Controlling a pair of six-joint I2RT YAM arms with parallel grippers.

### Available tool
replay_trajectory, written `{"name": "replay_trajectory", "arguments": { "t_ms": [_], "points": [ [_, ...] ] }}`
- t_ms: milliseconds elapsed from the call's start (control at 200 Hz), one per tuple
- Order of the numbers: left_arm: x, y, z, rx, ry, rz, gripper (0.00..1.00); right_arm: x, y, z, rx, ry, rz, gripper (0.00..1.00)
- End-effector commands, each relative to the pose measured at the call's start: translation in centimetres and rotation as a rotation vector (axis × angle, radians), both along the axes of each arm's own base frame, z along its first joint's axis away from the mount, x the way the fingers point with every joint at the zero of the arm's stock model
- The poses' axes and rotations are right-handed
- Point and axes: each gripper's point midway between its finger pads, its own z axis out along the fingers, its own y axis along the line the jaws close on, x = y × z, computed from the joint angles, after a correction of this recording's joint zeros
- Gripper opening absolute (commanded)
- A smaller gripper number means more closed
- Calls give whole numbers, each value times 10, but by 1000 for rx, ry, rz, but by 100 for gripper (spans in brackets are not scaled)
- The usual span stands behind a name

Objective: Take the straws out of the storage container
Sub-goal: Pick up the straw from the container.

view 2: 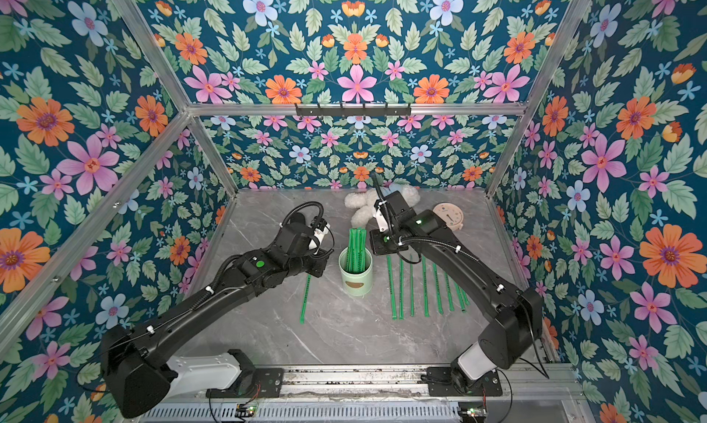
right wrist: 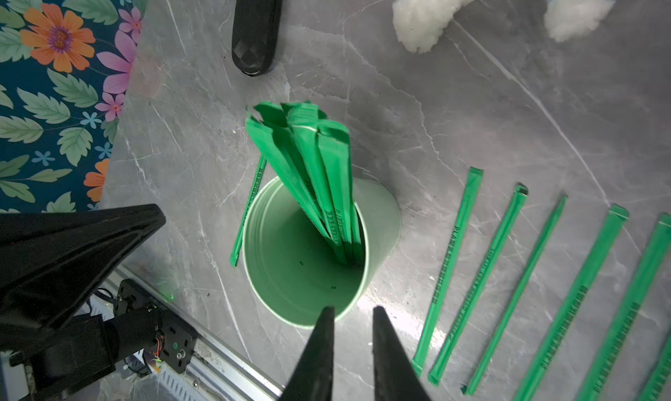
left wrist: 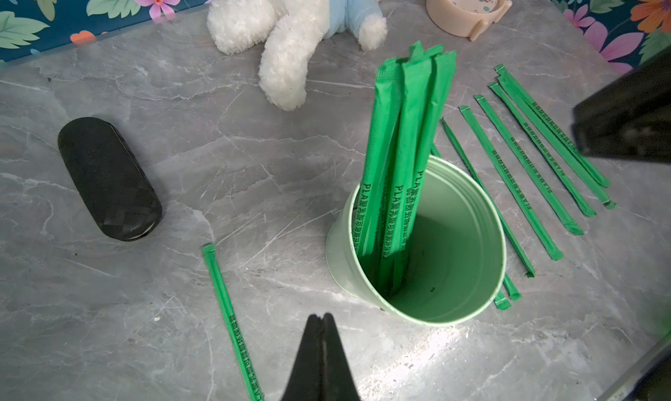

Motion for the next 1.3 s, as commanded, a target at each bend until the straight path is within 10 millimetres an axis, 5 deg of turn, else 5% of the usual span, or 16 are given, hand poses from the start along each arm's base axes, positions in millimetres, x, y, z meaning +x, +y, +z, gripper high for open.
{"name": "replay_trajectory", "arguments": {
  "t_ms": [0, 420, 1295],
  "points": [
    [4, 0, 4, -5, -22, 9, 0, 7, 13, 2, -1, -16, 0, 22],
    [5, 1, -2, 22, -15, 8, 0, 10, 45, -18, -47, 29, 65, 25],
    [4, 1, -7, 34, -3, 3, 0, 23, 54, -40, -101, 76, 80, 28]
  ]
}}
